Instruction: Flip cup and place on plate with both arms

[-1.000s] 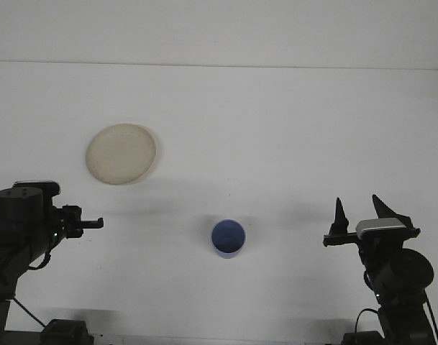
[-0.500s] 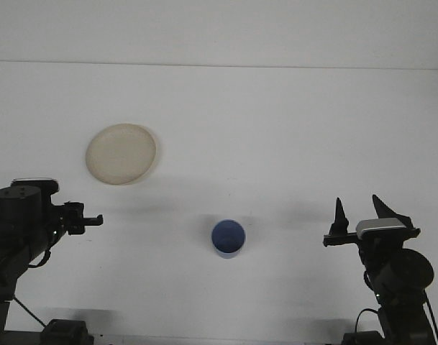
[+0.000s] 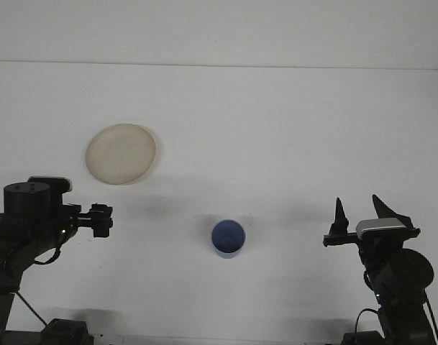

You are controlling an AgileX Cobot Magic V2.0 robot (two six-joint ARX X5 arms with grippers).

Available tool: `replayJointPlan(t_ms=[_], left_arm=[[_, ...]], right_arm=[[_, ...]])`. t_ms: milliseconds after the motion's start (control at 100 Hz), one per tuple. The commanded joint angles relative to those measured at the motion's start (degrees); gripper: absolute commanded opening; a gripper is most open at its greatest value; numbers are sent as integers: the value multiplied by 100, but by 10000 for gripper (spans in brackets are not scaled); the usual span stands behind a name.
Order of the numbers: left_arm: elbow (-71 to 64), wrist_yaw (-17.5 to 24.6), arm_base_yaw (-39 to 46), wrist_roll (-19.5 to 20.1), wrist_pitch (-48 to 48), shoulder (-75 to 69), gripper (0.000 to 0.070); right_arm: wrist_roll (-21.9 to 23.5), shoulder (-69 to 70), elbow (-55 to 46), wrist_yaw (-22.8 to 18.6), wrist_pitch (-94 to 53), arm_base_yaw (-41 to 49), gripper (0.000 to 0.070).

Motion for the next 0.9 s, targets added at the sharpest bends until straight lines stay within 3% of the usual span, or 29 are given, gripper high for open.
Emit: replayJointPlan(t_ms=[0,420,890], left_arm=[[155,125,-184,-107,-15,199,503],[1180,122,-2354,-466,118,2199,502],[2271,114,-3705,-352,234,4225,502]], right_arm=[[-11,7,39,9,61,9,520],[-11,7,39,9,61,9,520],[-11,7,39,9,61,9,520]])
